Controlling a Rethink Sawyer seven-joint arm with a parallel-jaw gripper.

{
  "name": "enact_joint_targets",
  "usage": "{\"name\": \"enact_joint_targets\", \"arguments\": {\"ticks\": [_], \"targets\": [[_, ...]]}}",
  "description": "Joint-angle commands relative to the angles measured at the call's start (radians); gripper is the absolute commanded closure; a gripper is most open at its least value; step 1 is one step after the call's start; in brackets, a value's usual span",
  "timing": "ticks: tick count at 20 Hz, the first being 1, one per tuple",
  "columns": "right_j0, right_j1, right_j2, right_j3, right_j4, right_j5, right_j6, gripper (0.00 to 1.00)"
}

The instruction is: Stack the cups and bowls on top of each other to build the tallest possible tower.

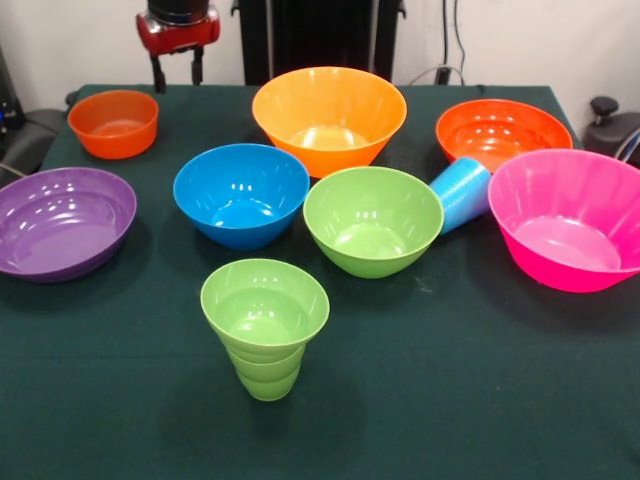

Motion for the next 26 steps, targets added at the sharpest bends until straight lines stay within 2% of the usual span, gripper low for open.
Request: {"name": "enact_joint_targets", "arguments": {"ticks": [1,9,12,18,21,26], "targets": [[0.087,-0.049,0.041,0.008,0.052,-0.004,0.229,0.0],[0.11,-0.138,0.055,-0.018,0.094,0.159,0.203,0.0],[0.107,-0.14,0.05,-0.05,0.09,0.179,0.182,0.0],[0.059,-0.058,0.057,-0.11,0.045,0.114,0.167,0.0],[0.021,-0.01,0.063,-0.098,0.021,0.042,0.175,0.0],[0.011,0.092,0.044,-0.113,-0.01,-0.087,0.212,0.0]]}}
